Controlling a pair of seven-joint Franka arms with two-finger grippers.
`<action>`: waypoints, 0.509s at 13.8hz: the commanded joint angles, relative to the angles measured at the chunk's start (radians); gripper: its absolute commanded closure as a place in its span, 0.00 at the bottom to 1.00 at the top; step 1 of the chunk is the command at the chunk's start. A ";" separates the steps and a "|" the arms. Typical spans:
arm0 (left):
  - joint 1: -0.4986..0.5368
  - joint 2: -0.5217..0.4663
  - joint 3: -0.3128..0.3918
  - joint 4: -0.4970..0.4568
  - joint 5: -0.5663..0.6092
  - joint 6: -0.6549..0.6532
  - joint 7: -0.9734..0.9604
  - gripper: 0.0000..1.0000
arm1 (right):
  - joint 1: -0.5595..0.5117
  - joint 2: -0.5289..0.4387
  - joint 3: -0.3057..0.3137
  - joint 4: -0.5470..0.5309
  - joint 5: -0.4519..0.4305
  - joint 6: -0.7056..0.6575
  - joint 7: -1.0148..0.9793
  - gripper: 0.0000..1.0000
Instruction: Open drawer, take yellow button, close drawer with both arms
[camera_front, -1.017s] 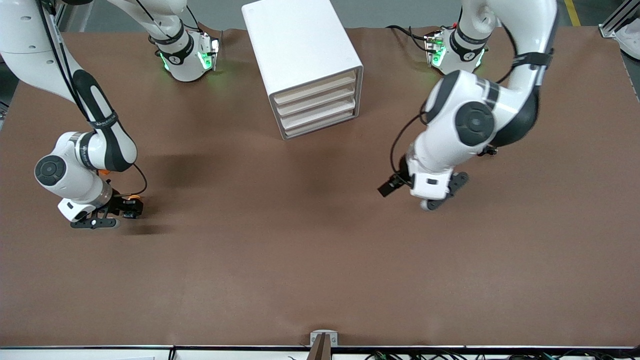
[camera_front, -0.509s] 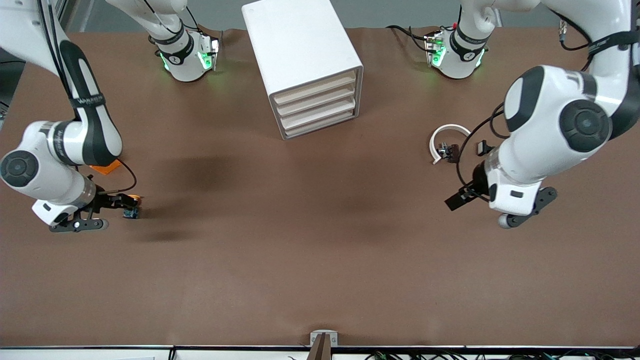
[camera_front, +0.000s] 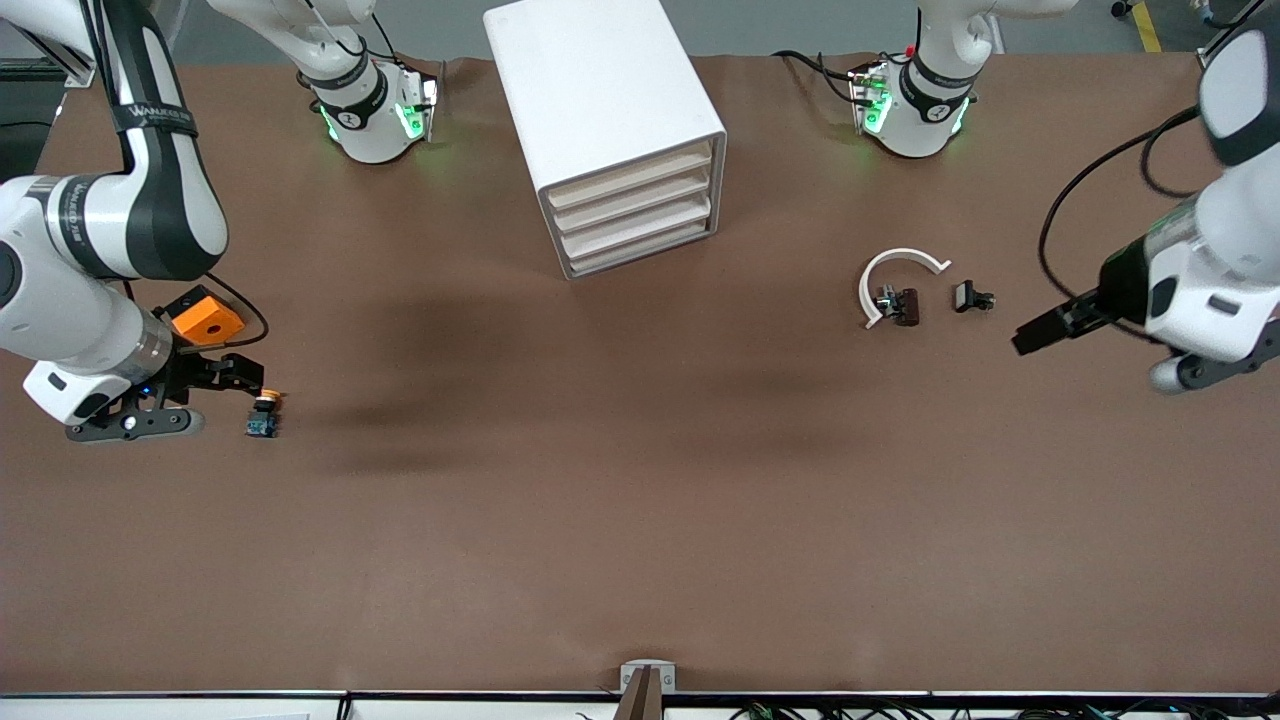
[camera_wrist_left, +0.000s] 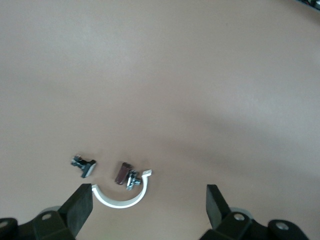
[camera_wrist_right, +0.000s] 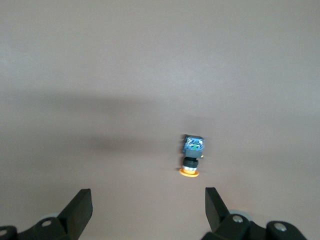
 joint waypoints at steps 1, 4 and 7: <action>0.019 -0.057 -0.016 -0.016 0.021 -0.054 0.081 0.00 | 0.032 -0.059 -0.005 -0.005 0.062 -0.066 0.017 0.00; 0.032 -0.094 -0.019 -0.028 0.021 -0.075 0.153 0.00 | 0.061 -0.100 -0.005 -0.005 0.062 -0.113 0.069 0.00; 0.065 -0.133 -0.036 -0.060 0.021 -0.078 0.256 0.00 | 0.074 -0.134 -0.005 0.013 0.062 -0.167 0.092 0.00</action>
